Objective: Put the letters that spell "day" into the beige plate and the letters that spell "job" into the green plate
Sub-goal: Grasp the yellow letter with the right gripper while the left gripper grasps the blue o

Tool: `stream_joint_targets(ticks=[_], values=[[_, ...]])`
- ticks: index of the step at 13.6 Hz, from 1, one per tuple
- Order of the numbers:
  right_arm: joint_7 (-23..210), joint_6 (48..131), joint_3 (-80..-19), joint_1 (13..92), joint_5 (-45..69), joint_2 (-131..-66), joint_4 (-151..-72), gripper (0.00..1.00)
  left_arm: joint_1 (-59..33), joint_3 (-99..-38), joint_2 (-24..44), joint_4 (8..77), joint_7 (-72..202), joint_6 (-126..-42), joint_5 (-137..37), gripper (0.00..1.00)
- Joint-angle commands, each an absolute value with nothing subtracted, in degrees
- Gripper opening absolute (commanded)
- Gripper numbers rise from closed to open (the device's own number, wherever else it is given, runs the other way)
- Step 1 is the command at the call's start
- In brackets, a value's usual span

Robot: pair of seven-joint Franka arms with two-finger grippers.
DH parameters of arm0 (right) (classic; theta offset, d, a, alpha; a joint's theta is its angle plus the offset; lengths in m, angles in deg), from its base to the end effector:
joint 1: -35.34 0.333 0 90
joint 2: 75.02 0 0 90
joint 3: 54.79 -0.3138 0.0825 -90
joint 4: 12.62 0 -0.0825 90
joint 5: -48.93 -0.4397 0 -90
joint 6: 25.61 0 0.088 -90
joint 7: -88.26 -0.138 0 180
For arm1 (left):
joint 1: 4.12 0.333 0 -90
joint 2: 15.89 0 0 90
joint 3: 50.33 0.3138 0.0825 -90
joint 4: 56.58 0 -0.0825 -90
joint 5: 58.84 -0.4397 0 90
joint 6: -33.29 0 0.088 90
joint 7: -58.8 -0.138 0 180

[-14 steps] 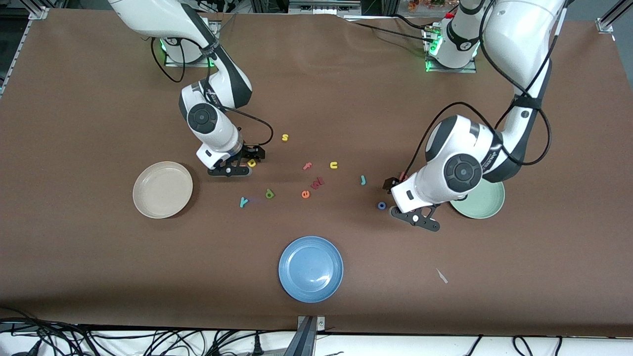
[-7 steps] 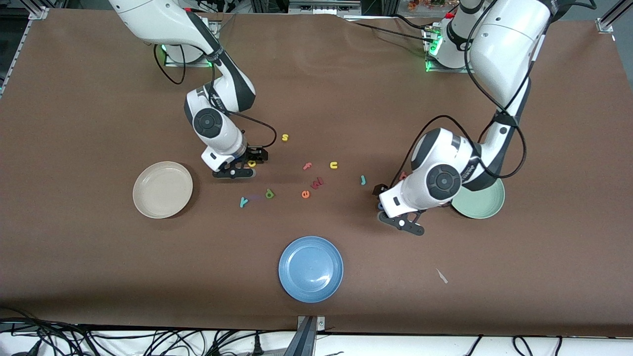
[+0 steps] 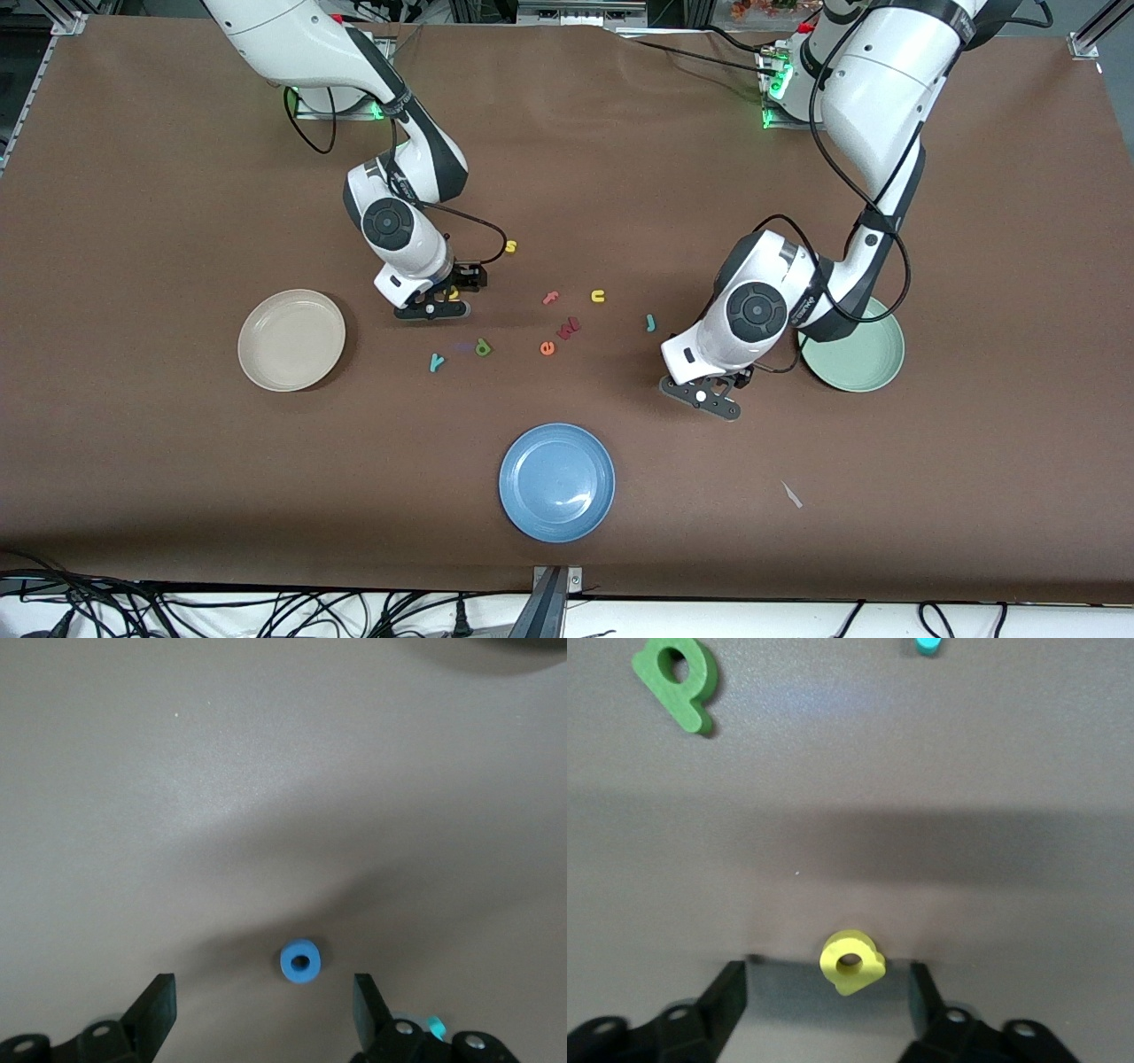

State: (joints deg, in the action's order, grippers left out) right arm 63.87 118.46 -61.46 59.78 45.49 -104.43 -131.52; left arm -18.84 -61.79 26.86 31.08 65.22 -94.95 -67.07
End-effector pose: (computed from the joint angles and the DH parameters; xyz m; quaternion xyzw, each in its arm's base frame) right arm 0.5157 0.3174 0.0931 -0.9979 -0.0272 0.0529 0.0236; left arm 0.6799 -0.3095 0.1525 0.9814 -0.1912 -0.0135 0.0086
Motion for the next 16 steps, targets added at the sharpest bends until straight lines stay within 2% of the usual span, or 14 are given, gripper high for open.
stream_joint_targets(ticks=[1,3,4,5,9,13,16], values=[[65.67,118.45,-61.39,59.33,45.41,-105.17,-130.48,0.73,-19.24,-61.75,26.47,33.07,68.54,-97.23,-68.77,0.77],[66.11,118.45,-61.39,59.25,45.32,-105.17,-130.48,0.65,-19.24,-61.84,26.47,33.77,68.9,-97.23,-68.59,0.7],[66.2,118.45,-61.39,59.25,45.32,-105.17,-130.48,0.64,-19.15,-61.84,26.47,34.64,68.9,-97.4,-68.42,0.61],[66.2,118.36,-61.39,59.16,45.32,-105.17,-130.48,0.55,-19.15,-61.84,26.74,34.65,69.08,-97.4,-67.72,0.59],[66.2,118.27,-61.39,59.25,45.32,-105.16,-130.57,0.41,-19.59,-61.84,27.44,34.91,71.01,-99.32,-67.89,0.59],[65.42,118.18,-61.39,59.25,45.24,-105.17,-130.57,0.21,-19.68,-61.84,28.23,35.44,71.01,-101.35,-68.15,0.58],[65.76,118.18,-61.3,59.25,45.06,-104.99,-130.4,0.13,-20.11,-61.84,28.76,35.62,71.01,-102.58,-68.33,0.55]])
